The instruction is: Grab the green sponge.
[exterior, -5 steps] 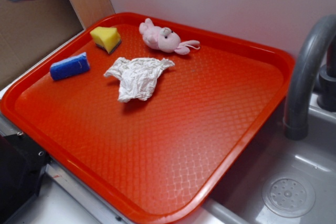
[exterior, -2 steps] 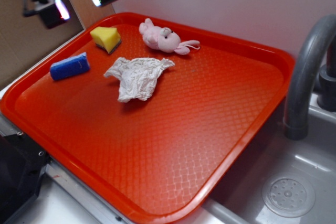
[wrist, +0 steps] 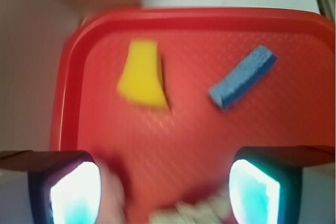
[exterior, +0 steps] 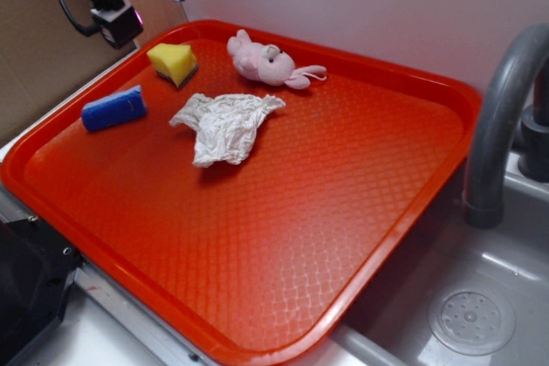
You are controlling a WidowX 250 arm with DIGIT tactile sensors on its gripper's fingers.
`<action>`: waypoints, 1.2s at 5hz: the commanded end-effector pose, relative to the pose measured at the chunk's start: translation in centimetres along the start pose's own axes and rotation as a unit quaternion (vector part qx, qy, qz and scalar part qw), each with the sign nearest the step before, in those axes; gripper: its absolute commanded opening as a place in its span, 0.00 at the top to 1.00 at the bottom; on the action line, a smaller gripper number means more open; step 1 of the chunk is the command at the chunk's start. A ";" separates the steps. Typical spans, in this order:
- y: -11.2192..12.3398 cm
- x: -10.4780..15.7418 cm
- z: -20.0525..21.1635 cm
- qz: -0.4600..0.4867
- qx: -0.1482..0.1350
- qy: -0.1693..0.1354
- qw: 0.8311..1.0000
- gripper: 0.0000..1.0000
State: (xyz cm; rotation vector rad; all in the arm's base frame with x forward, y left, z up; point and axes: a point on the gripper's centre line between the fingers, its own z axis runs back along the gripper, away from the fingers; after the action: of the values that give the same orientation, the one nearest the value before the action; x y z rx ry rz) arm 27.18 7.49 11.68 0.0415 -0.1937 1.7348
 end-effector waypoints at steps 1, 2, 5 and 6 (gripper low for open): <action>-0.6 5.4 -0.2 0.085 -0.021 -0.075 0.993 0.00; -1.2 5.7 -2.6 0.071 -0.014 -0.098 0.993 0.00; -1.4 5.3 -6.9 0.040 0.006 -0.094 0.995 0.00; -0.6 5.2 -7.5 0.032 0.021 -0.108 0.993 0.00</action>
State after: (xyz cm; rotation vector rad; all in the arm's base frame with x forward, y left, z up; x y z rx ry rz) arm 28.57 13.10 3.45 0.2873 -0.2795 1.7775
